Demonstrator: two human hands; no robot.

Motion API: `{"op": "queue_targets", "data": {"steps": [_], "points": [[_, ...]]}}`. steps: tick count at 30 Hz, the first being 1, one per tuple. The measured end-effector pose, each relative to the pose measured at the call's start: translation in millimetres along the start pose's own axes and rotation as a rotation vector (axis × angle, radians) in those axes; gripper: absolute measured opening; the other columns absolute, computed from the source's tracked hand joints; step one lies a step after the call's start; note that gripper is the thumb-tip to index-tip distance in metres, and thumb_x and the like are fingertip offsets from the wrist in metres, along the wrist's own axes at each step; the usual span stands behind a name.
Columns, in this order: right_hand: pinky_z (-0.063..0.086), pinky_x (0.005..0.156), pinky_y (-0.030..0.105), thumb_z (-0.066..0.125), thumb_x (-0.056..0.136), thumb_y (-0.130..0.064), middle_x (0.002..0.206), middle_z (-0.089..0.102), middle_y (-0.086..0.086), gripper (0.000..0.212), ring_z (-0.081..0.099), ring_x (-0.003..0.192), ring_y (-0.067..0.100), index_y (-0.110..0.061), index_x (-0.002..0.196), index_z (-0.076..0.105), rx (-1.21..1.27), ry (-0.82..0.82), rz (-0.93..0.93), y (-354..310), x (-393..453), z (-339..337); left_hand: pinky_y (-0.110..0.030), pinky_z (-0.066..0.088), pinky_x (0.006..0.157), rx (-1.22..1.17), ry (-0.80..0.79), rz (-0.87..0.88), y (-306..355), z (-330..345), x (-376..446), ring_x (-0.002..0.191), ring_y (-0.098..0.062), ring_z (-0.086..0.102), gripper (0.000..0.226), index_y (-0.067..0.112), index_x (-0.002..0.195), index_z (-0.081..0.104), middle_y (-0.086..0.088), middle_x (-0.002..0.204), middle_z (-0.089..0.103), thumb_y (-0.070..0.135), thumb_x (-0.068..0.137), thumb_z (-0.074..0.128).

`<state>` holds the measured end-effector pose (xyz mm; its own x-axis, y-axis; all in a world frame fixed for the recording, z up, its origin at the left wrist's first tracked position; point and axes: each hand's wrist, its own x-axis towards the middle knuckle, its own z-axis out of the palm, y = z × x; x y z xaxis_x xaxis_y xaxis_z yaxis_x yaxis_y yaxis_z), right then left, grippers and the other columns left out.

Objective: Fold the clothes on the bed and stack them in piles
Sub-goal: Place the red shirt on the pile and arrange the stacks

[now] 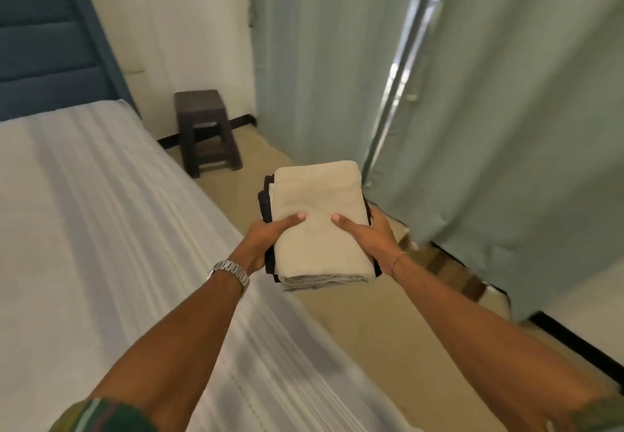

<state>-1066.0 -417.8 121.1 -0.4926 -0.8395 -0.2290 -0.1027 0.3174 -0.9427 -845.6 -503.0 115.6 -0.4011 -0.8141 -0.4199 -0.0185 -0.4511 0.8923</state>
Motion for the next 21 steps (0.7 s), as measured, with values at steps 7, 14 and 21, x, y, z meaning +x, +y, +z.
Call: {"op": "queue_targets", "data": {"steps": [7, 14, 21], "points": [[0.06, 0.077, 0.033, 0.092, 0.054, -0.067, 0.107, 0.075, -0.01, 0.076, 0.073, 0.092, 0.012, -0.028, 0.115, 0.065, 0.057, 0.393, 0.031, 17, -175, -182, -0.042, 0.061, 0.086, 0.198, -0.353, -0.003, 0, 181, -102, 0.093, -0.026, 0.076, 0.055, 0.009, 0.114, 0.072, -0.008, 0.102, 0.078, 0.049, 0.077, 0.084], [0.062, 0.078, 0.033, 0.091, 0.063, -0.058, 0.106, 0.076, -0.01, 0.062, 0.073, 0.091, 0.009, -0.028, 0.112, 0.07, 0.188, 0.828, 0.143, 97, -381, -309, -0.046, 0.059, 0.089, 0.467, -0.81, -0.06, -68, 367, -215, 0.096, -0.028, 0.076, 0.064, 0.012, 0.116, 0.071, -0.011, 0.108, 0.077, 0.058, 0.074, 0.083], [0.059, 0.081, 0.033, 0.089, 0.067, -0.057, 0.11, 0.07, -0.01, 0.06, 0.069, 0.096, 0.01, -0.028, 0.113, 0.062, 0.311, 1.351, 0.312, 195, -629, -356, -0.047, 0.059, 0.09, 0.758, -1.302, -0.142, -202, 519, -396, 0.095, -0.029, 0.076, 0.068, 0.008, 0.116, 0.071, -0.01, 0.104, 0.078, 0.057, 0.072, 0.085]]}}
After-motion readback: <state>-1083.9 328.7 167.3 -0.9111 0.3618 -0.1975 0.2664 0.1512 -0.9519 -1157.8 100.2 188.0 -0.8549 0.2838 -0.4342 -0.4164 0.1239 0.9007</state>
